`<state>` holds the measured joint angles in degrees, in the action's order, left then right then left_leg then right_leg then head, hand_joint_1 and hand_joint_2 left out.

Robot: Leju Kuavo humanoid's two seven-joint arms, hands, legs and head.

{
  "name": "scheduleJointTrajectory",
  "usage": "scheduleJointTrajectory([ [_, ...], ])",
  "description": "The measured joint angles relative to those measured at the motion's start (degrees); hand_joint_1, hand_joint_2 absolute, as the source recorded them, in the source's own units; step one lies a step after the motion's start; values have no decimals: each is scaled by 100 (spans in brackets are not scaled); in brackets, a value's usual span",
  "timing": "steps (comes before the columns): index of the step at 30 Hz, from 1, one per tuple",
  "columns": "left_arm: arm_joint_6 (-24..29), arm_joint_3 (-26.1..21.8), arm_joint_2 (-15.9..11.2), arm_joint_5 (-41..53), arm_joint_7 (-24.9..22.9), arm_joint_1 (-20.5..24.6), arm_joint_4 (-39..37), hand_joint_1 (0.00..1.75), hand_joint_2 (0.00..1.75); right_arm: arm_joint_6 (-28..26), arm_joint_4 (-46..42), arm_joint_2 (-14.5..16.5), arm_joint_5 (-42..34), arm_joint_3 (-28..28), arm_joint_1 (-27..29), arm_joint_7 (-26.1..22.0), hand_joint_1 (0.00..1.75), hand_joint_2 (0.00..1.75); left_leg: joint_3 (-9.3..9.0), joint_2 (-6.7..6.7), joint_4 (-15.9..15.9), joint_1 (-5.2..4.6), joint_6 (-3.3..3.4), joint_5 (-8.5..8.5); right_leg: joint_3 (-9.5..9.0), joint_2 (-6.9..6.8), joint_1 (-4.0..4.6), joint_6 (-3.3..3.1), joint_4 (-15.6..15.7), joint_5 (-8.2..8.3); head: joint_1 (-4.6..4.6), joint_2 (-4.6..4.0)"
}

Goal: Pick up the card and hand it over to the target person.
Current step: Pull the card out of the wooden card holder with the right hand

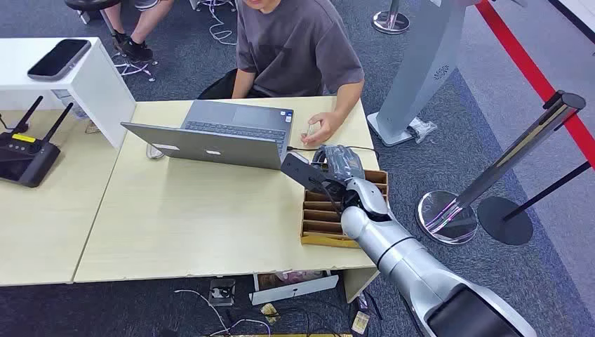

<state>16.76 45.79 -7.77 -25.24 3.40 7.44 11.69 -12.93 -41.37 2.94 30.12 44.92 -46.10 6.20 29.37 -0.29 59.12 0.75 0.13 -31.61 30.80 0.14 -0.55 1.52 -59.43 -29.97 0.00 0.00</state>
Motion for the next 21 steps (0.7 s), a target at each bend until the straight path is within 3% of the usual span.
scheduleJointTrajectory([
  [9,-1,0,4,0,5,-1,2,0,0,0,-32,-17,19,21,7,-11,168,175,-1,0,3,1,0,-3,-1,1,1,1,-2,-2,0,0],
  [21,22,4,8,2,25,0,3,0,0,94,-340,-53,118,133,-25,-6,165,175,-5,4,9,1,0,-10,1,6,1,2,-8,-8,0,0],
])
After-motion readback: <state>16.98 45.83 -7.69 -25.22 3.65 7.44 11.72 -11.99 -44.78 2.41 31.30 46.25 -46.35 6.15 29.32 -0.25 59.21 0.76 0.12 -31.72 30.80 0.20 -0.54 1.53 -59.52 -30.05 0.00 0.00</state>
